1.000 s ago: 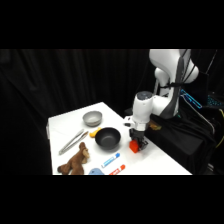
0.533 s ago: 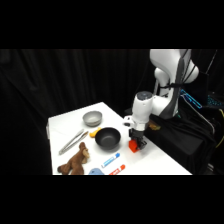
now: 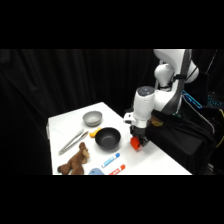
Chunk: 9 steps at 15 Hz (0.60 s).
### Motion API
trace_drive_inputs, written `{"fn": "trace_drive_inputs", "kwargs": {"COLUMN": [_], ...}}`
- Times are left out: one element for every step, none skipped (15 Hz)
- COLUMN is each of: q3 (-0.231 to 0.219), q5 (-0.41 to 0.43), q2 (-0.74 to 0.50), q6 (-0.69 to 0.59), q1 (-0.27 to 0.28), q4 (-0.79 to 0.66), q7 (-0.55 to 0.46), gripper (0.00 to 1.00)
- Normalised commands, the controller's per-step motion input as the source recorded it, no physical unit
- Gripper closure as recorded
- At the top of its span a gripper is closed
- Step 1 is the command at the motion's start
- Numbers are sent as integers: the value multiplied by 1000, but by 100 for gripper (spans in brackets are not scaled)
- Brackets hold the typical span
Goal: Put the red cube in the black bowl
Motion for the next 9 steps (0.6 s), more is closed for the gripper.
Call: {"fn": "trace_drive_inputs", "kwargs": {"q3": [51, 78, 106, 131, 141, 133, 122, 105, 92], "q5": [-130, -150, -150, -132, -106, -116, -97, -83, -72], "q2": [-473, -446, -415, -371, -324, -271, -217, -168, -137], "q6": [-472, -470, -455, -404, -371, -342, -311, -294, -279], "q1": [-109, -145, -179, -209, -237, -248, -259, -265, -260], "q4": [13, 31, 50, 59, 85, 109, 139, 171, 190], "q7": [9, 23, 23, 13, -18, -19, -38, -58, -77], "gripper": [74, 74, 74, 74, 74, 74, 74, 74, 74]}}
